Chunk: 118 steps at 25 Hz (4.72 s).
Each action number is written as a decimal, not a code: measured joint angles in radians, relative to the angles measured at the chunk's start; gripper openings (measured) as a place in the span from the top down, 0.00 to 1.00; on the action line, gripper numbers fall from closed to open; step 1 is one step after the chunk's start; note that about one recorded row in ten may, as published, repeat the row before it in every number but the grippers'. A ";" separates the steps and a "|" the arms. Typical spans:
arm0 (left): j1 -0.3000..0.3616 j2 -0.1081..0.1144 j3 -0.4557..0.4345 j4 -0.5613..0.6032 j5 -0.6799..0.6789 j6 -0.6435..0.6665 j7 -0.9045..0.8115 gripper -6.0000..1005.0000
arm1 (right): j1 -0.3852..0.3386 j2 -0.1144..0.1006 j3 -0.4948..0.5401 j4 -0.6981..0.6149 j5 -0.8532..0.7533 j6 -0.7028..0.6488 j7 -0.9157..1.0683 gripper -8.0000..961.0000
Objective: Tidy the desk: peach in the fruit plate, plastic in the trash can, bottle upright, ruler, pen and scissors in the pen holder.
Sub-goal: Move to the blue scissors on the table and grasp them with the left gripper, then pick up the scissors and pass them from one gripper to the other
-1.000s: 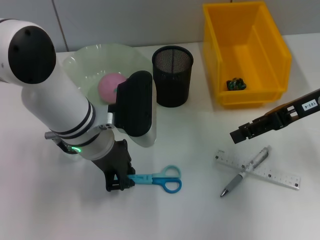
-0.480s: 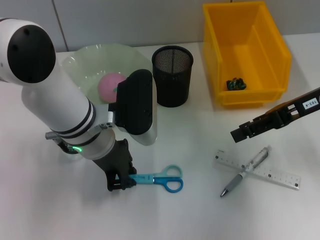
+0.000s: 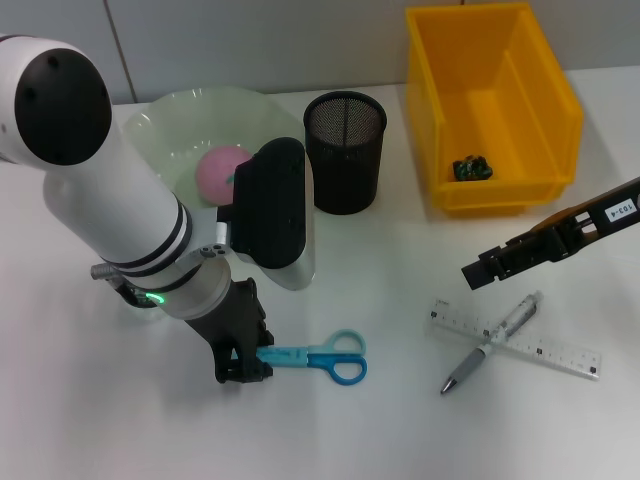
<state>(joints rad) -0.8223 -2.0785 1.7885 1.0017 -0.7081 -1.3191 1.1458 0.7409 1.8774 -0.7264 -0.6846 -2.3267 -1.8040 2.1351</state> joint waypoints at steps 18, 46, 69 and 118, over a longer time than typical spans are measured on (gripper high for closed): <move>-0.001 0.000 0.008 -0.005 0.006 0.012 -0.001 0.69 | -0.001 0.002 -0.002 0.005 0.000 0.000 0.000 0.23; -0.014 0.000 0.024 -0.019 0.000 0.017 0.005 0.77 | 0.000 0.003 -0.002 0.002 0.000 0.000 -0.009 0.23; 0.290 0.009 -0.312 0.229 -0.193 -0.023 0.063 0.80 | 0.022 -0.017 0.173 0.025 0.035 -0.088 0.146 0.23; 0.385 0.004 -0.317 0.115 -0.458 0.020 0.311 0.79 | 0.109 0.081 0.062 0.243 0.029 0.157 0.270 0.31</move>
<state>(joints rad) -0.4372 -2.0741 1.4712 1.1162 -1.1663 -1.2993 1.4565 0.8502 1.9582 -0.6642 -0.4417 -2.2980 -1.6469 2.4055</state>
